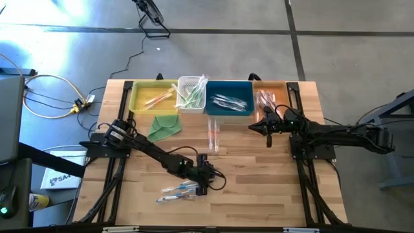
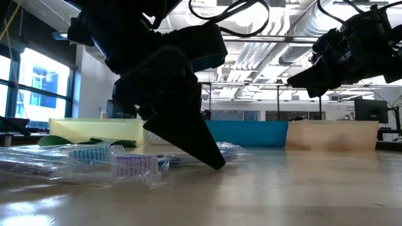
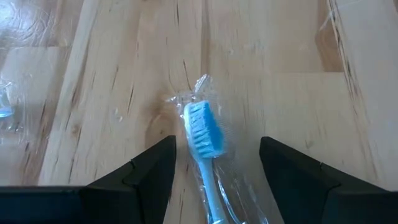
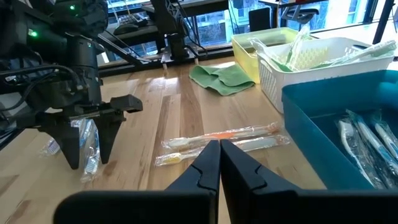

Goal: Pick & Place Toothbrushes
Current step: Put the blue toothbrush into the blue bin

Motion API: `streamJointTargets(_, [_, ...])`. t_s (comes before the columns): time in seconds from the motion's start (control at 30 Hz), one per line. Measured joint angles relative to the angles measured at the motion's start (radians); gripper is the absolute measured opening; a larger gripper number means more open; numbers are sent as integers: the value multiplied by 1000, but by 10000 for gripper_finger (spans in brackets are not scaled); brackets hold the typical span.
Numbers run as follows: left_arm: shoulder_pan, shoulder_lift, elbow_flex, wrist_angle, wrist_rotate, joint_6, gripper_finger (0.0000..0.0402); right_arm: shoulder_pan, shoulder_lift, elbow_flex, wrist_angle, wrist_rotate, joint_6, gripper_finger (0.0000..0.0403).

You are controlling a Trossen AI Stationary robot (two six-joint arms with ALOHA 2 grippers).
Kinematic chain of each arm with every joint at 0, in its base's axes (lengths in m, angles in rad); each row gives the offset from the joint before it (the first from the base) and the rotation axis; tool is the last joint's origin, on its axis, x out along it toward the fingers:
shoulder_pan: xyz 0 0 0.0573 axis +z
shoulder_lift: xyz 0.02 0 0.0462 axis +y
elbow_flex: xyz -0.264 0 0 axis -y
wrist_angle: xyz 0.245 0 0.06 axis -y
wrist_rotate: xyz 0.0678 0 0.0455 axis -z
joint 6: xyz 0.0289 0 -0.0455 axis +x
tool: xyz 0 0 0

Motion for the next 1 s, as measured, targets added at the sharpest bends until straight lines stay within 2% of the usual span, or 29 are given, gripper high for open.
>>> streamJointTargets(0.53, [0, 1, -1, 3, -3, -2, 225, 0, 0, 0, 0, 2, 0, 4])
streamJointTargets(1.0, [-1, 3, -1, 6, 5, 2, 111, 0, 0, 0, 0, 0, 0, 4])
